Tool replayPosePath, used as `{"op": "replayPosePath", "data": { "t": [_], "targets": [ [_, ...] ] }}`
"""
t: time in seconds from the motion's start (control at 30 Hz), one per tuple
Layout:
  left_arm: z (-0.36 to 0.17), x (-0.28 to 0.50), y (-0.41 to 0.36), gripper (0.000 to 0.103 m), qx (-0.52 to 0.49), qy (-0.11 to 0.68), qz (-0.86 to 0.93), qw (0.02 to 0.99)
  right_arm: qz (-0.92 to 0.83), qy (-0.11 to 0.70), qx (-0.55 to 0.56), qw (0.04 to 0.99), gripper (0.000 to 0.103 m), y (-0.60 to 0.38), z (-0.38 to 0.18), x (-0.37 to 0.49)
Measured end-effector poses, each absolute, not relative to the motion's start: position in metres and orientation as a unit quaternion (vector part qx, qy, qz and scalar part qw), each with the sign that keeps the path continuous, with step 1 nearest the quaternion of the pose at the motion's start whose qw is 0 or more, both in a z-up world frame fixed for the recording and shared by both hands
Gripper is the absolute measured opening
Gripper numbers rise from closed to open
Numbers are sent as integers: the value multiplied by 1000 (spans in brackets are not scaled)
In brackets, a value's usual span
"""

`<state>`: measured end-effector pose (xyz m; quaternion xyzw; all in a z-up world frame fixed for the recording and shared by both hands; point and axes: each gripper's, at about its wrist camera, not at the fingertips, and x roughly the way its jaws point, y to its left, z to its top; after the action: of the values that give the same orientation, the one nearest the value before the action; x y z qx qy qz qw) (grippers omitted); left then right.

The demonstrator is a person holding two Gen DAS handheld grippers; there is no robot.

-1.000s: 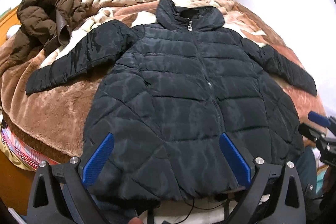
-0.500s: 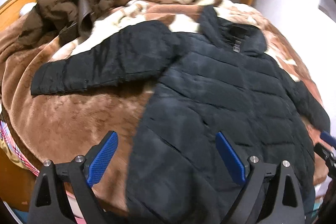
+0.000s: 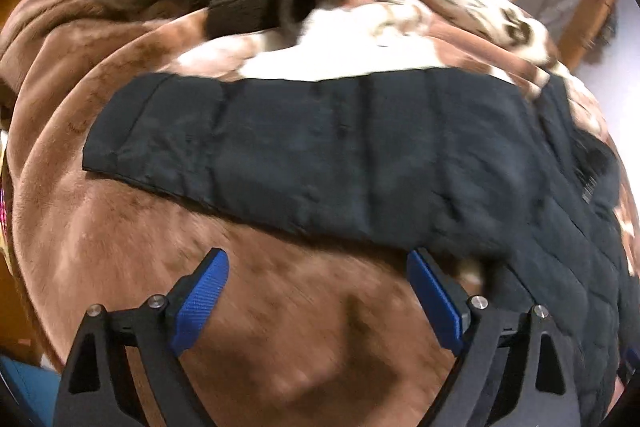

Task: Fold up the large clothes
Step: 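Grasp the black jacket sleeve with the left tool and lift it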

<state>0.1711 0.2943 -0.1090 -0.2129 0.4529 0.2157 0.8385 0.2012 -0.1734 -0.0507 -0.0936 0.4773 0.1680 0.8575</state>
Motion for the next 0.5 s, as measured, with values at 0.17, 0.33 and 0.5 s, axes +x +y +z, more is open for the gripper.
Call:
{"op": "replayPosePath", "data": {
  "t": [0.17, 0.33, 0.5],
  "targets": [
    [-135, 178, 331, 92, -260, 443, 249, 821, 158, 491, -102, 851, 75, -173, -68, 218],
    [-149, 186, 347, 89, -274, 428, 262, 820, 146, 502, -109, 846, 76, -178, -84, 232],
    [-154, 200, 350, 56, -260, 420, 268, 827, 137, 511, -110, 841, 76, -184, -97, 241]
  ]
}}
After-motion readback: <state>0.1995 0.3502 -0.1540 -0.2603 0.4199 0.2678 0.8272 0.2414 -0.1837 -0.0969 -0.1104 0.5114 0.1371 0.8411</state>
